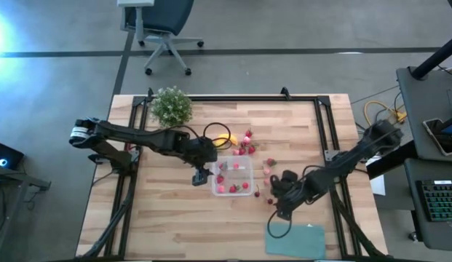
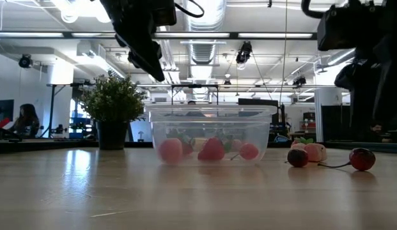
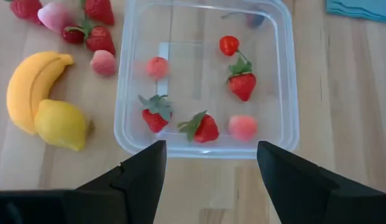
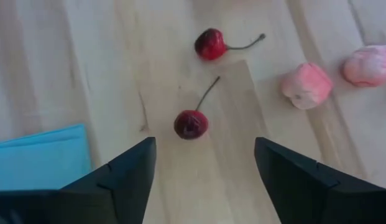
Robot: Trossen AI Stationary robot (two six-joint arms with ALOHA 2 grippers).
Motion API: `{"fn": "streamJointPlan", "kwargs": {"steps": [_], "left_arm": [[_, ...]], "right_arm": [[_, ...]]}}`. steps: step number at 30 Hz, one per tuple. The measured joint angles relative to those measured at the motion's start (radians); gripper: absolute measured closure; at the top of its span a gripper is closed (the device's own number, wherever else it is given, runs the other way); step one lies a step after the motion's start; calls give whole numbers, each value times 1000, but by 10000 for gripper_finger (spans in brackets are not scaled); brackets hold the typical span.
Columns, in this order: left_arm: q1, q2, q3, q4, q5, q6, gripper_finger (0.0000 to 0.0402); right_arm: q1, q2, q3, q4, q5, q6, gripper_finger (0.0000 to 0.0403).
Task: Pick and placing Produce into tupperware
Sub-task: Put the red cherry into the transparent container
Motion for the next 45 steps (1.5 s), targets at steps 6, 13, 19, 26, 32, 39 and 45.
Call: {"fn": "streamJointPlan", "kwargs": {"steps": [6,13,19,26,32,39,45], "left_arm": [[0,-1,-1,-5,-42,51,164],[1,-1,-1,-5,-99,92,164],[2,-1,-1,-5,-101,98,164],[2,-1,-1,-6,-101,101,164],[2,-1,-1,-7,-101,101,164],[2,-1,-1,-8,-101,101,164],[2,-1,-1,-15,-101,101,164]], "right_arm": [[2,94,57,1,-12,6,145],[3,177,105,1,-12,21,154],[3,220,106,-4,-11,95,175],[3,220,108,-10,12,99,191],[3,220,107,-9,17,106,217],[3,233,103,-7,23,105,244],[3,251,104,-5,27,109,243]]}}
